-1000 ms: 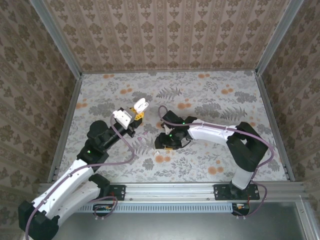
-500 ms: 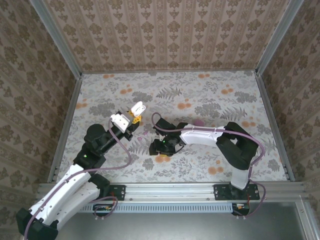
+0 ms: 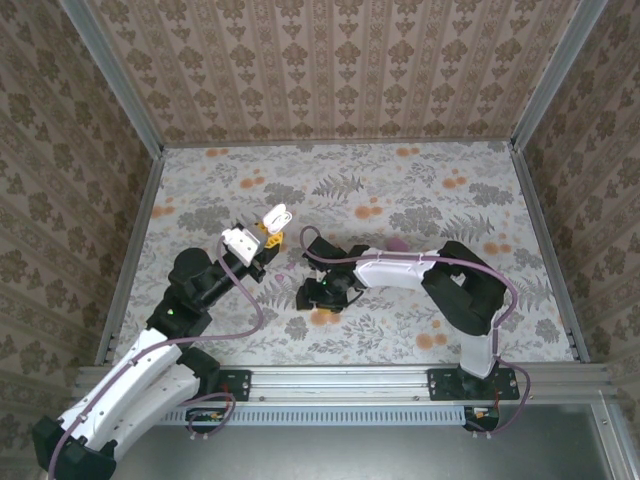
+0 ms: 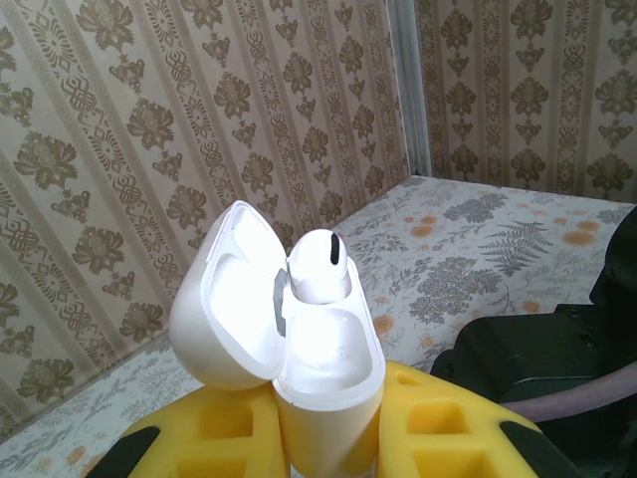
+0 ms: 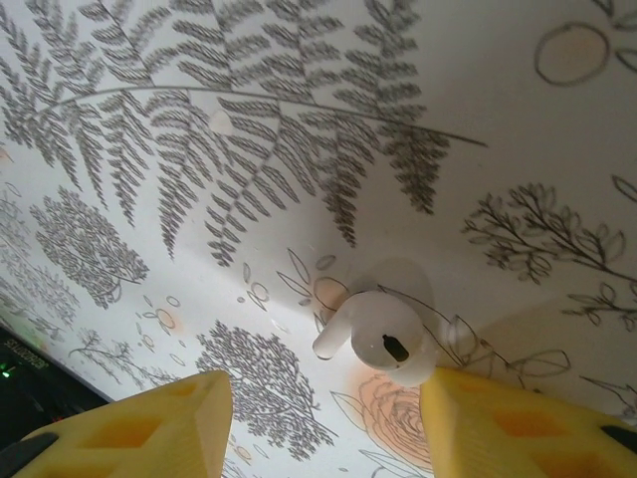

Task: Insert the wireless bluetooth earbuds into the charging case

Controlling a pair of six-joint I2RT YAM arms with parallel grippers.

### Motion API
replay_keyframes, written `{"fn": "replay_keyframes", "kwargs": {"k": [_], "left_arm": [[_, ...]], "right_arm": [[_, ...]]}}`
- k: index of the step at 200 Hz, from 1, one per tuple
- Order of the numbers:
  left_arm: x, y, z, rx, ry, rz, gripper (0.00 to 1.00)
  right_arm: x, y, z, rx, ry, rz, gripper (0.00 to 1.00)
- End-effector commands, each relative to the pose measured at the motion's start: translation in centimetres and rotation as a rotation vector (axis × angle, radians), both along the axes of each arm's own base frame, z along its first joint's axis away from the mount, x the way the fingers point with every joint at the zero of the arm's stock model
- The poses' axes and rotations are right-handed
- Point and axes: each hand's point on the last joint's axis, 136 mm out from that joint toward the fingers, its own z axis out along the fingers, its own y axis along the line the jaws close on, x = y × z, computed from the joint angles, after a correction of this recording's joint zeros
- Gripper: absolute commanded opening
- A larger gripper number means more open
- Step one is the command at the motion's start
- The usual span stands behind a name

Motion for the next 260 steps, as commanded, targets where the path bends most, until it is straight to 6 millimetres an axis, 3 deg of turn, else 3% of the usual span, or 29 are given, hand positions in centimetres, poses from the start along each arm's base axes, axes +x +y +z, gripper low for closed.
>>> {"fn": "replay_keyframes", "kwargs": {"k": [1,61,104,202,260], "left_arm": [[-0.1,0.1,0.4,-0.016,-0.019,-0.003,0.04],[-0.1,0.2,0.5,-0.019,-0.019,-0.001,0.04],[0.0,0.3,0.8,-0.02,-0.03,0.009,0.04],[-0.2,3.6,1.8,-0.018,-0.101,0.162,0.04],[-0.2,3.5,1.9,-0.025,-0.102,0.157,0.04]], "right_arm": [[0.6,0.4,-0.2,-0.031,-0.019,0.016,0.55],[1.4,1.2,-0.6,-0.062,-0.029,0.063,0.52],[1.9,0.0,-1.0,-0.215,-0.087,0.114,0.49],[2.5,0.2,-1.9,-0.286,-0.108,0.143,0.39],[2.8,0.6,-1.7,-0.279,-0.117,0.15,0.39]]}}
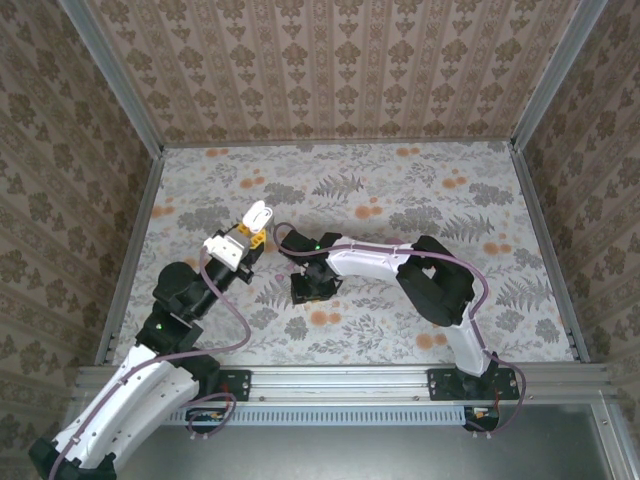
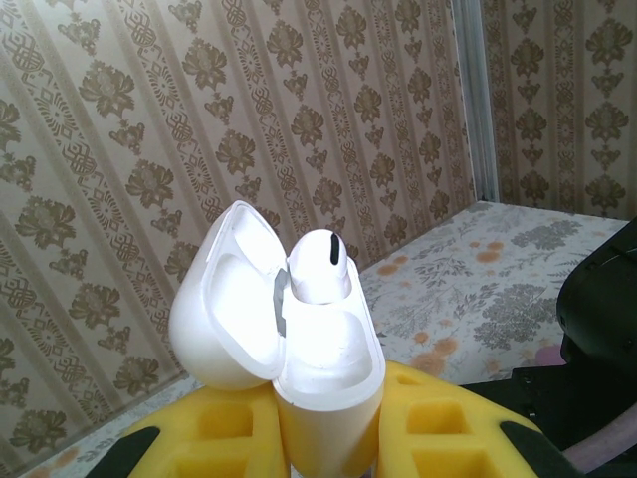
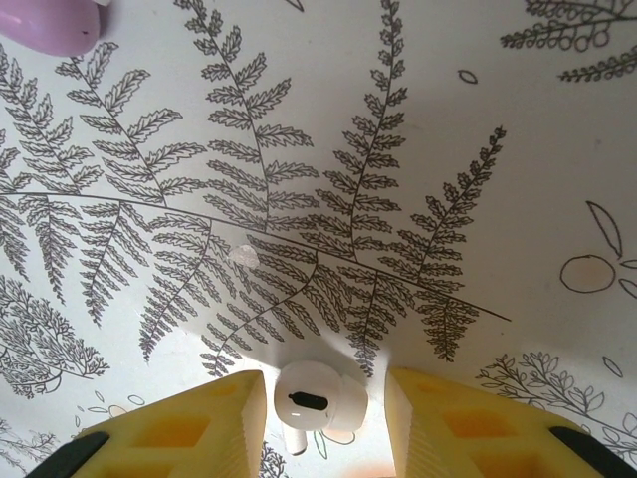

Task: Insert the wireless bluetooth earbuds into the charging case

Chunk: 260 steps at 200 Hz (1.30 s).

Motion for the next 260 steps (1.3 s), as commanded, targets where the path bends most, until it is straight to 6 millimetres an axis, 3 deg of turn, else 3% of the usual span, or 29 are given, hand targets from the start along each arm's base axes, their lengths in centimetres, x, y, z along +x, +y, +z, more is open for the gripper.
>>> {"fn": "replay_keyframes", "kwargs": {"k": [1,38,98,131,181,204,260], "left_arm": [[0.3,0.4,-0.1,0.012,-0.016,0.023,0.04],[0.3,0.4,-0.1,0.01,-0.016,0.027,0.04],[0.5,0.2,-0.3,0.01,-0.003,0.022,0.05],[0.6,0.1,-0.4,0.009,-0.002,0.021,0.05],[0.9,-0.5,-0.5,0.011,0.011,-0.002,0.05],[1.1,-0.7,-0.7,0.007,0.017,-0.006,0.05],[1.3,-1.0,-0.6,0.007,0.02,-0.012,0.05]], "right_arm": [[0.1,-0.2,-0.9,-0.049,-0.01,0.022,0.38],[-0.1,-0.2,-1.1,-0.067,-0.009,0.034,0.35],[0.6,-2.3,-0.4,-0.162,-0.068,0.058,0.32],[1.3,-4.8,0.2,-0.199,-0.099,0.039,0.32],[2.2,-11.1,0.0,-0.286,-0.112,0.022,0.33],[2.8,-12.6,0.2,-0.299,-0.123,0.035,0.34],[2.6,-12.5,-0.5,-0.282,-0.077,-0.063,0.39]]}}
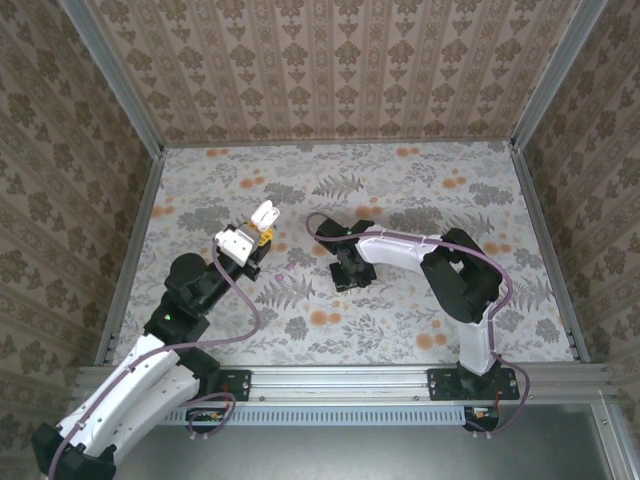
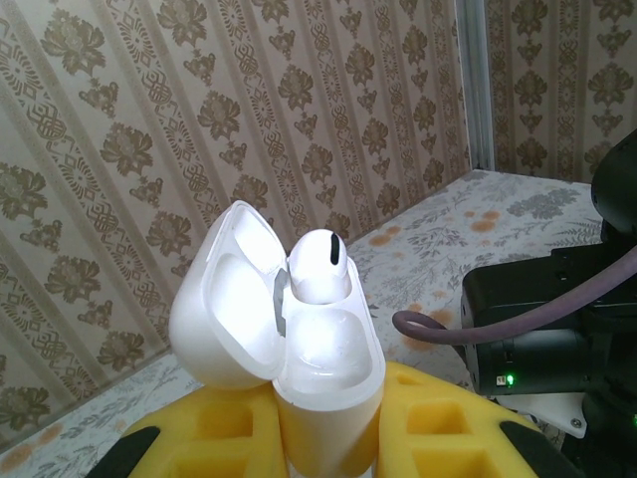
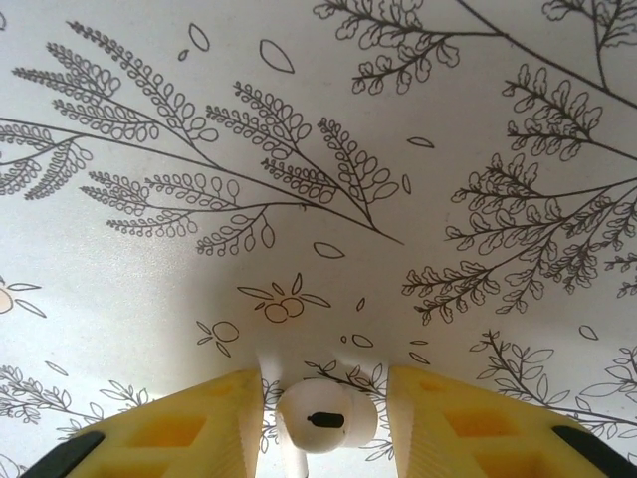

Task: Insert the wireless bluetooth earbuds into the charging case

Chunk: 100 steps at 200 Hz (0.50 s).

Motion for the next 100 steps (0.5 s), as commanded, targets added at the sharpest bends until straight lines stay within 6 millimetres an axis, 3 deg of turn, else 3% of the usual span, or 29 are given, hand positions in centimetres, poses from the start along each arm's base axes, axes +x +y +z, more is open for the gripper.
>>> {"fn": "replay_keyframes", "kwargs": {"k": [1,26,47,100], "left_arm": [[-0.1,0.0,1.3,-0.033,-0.036,-0.008,0.05],[0.1,-0.1,1.2,-0.026,-0.034,-0.008,0.05],[0.0,-0.1,1.2,-0.028,-0.032,-0.01,0.05],[0.1,-0.1,1.2,-0.028,-0.038,-0.008,0.05]], "right_arm": [[-0.7,-0.8,0.0,-0.024,0.013,-0.053,0.39],[-1.4,0.2,-0.3,0.038,0.044,-0.156,0.38],[-1.6,-0.1,-0.5,0.017,0.023,-0.211,0.39],[-1.7,-0.4,-0.2,-0.023,0.01,-0.183,0.35]]}}
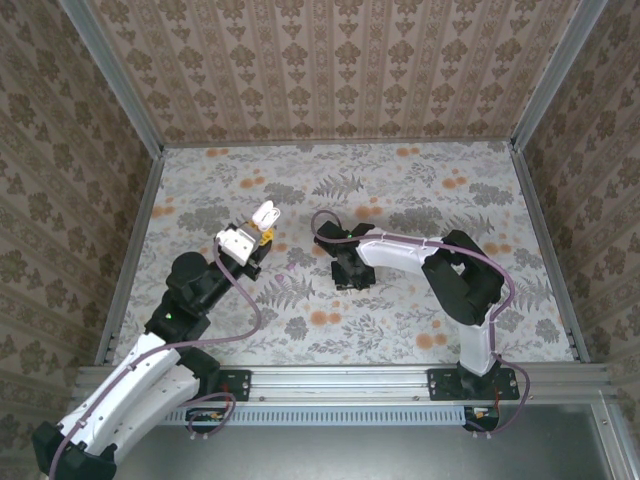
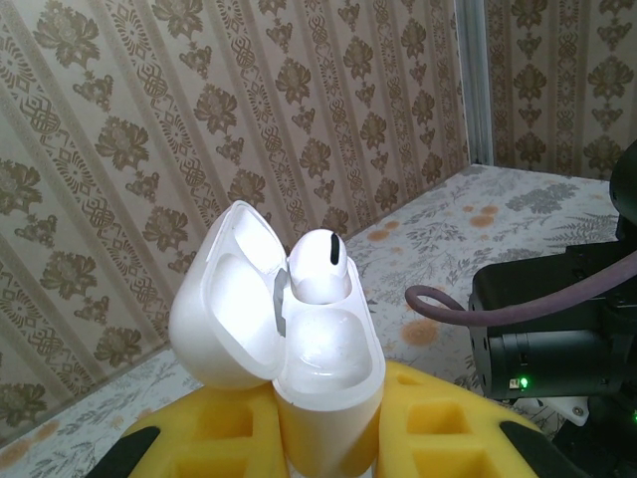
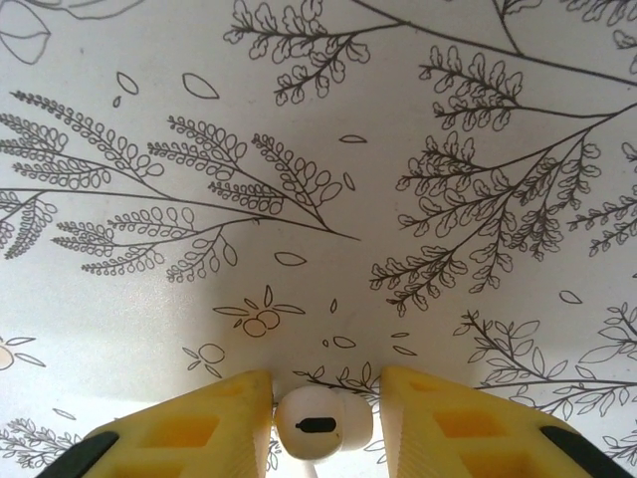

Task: Insert the wireless bluetooth earbuds into the charging case

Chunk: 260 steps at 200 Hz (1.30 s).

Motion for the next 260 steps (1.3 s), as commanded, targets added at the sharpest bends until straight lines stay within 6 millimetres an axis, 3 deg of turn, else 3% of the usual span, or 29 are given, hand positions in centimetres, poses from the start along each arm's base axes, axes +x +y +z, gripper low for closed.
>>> {"fn": "replay_keyframes", "kwargs": {"k": [1,68,106,134,208,260], "left_arm": [[-0.1,0.0,1.5,-0.034,-0.046,-0.006,0.05],[0.0,-0.2,1.3,-0.035,-0.038,-0.014,0.05],[0.0,-0.3,1.4,-0.039,-0.038,-0.016,0.05],[0.1,-0.4,1.4,-0.039,-0.037,-0.018,0.05],[0.1,-0.4,1.3,-0.039,-0.033,-0.021,0.05],[0.2,-0.5,1.3,-0.038,-0.033,-0.02,0.05]], "right_arm": [[-1.7,-0.4,-0.1,-0.026,0.049,-0.005,0.35],[-1.6,-0.5,1.0,-0.027,0.031,0.003,0.38],[-1.6,-0.4,0.5,-0.023,0.031,0.008,0.35],[-1.4,-0.8,-0.2,-0.038,0.033,-0.005,0.38],[-0.1,-0.1,0.4,0.011,-0.014,-0.023,0.4],[0.3,-0.4,0.5,0.005,-0.033,-0.035,0.37]]}}
